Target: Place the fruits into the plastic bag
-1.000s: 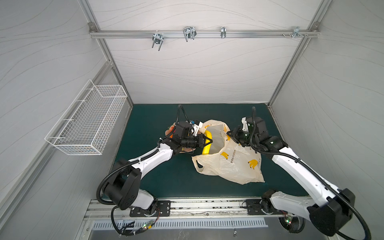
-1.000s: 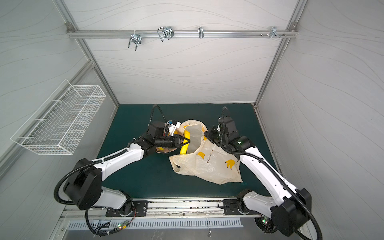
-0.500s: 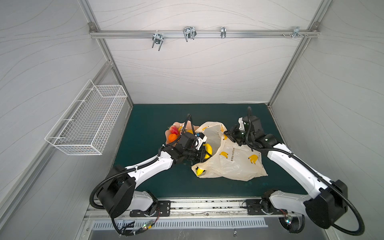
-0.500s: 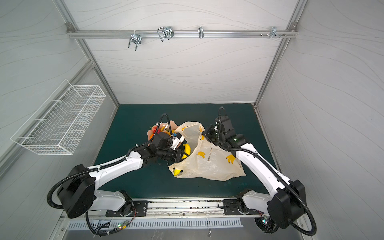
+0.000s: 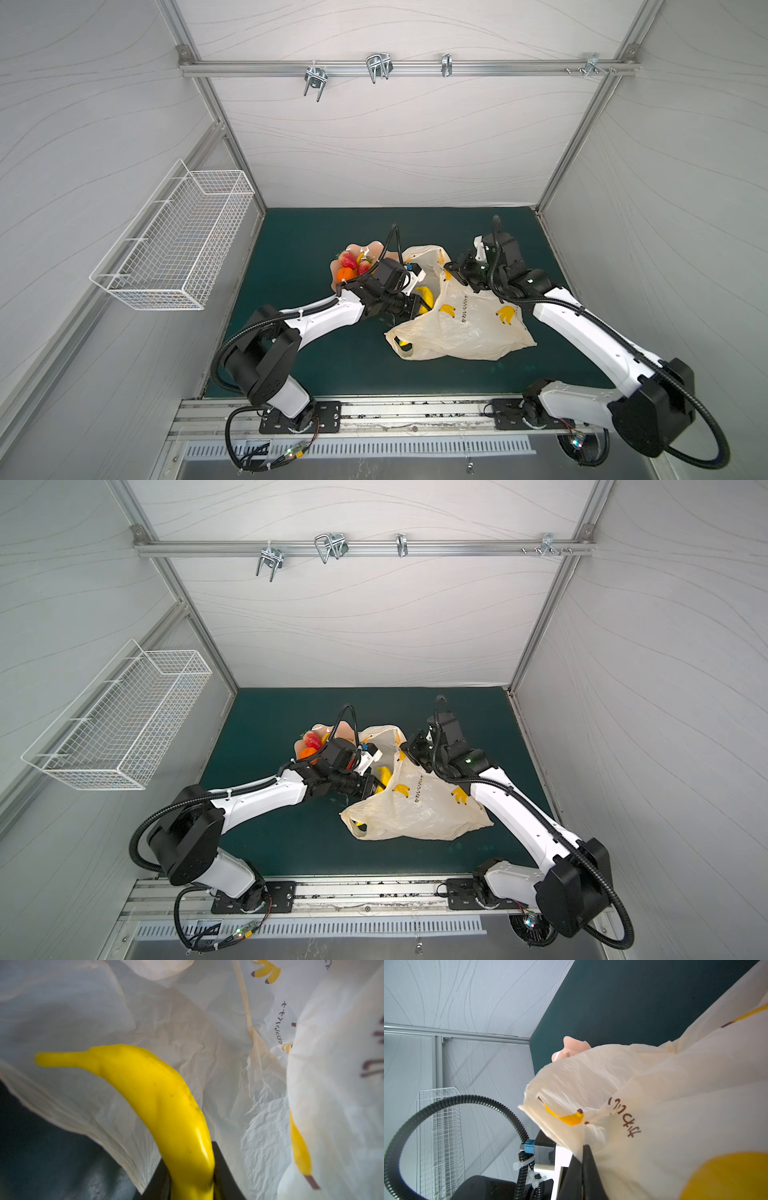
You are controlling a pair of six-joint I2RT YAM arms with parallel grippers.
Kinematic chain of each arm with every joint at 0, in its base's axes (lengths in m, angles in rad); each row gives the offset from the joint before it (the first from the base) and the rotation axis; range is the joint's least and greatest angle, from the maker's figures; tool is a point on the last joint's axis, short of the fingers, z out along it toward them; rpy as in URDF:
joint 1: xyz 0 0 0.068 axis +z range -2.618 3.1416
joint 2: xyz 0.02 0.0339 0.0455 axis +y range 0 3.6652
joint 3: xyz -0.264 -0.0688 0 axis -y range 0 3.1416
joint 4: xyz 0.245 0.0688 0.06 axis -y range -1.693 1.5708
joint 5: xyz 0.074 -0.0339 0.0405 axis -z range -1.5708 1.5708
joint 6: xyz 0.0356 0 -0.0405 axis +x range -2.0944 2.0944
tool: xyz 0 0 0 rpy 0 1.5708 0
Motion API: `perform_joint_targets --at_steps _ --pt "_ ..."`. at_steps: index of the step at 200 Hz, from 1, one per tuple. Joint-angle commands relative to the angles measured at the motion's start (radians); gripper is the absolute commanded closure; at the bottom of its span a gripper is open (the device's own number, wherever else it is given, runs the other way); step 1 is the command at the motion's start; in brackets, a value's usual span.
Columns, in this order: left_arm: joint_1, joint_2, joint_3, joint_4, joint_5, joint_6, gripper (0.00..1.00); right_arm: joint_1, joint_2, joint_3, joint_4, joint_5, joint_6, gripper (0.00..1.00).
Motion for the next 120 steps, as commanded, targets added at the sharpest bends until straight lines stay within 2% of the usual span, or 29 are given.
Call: perform_joint_targets --at_steps 1,77,120 --pt "-0.004 0.06 0.08 0.057 0.054 0.0 0.84 0.005 -0.022 -0.018 0.048 -0.011 0.054 1.0" --pt "-0.025 0.23 0.251 0.107 0.118 -0.069 0.82 -0.021 -0.068 -0.127 0.211 -0.046 0.153 1.0" --pt "-0.043 0.309 0.265 0.174 0.14 -0.144 0.79 -0.045 -0.087 -0.189 0.305 -0.064 0.211 1.0"
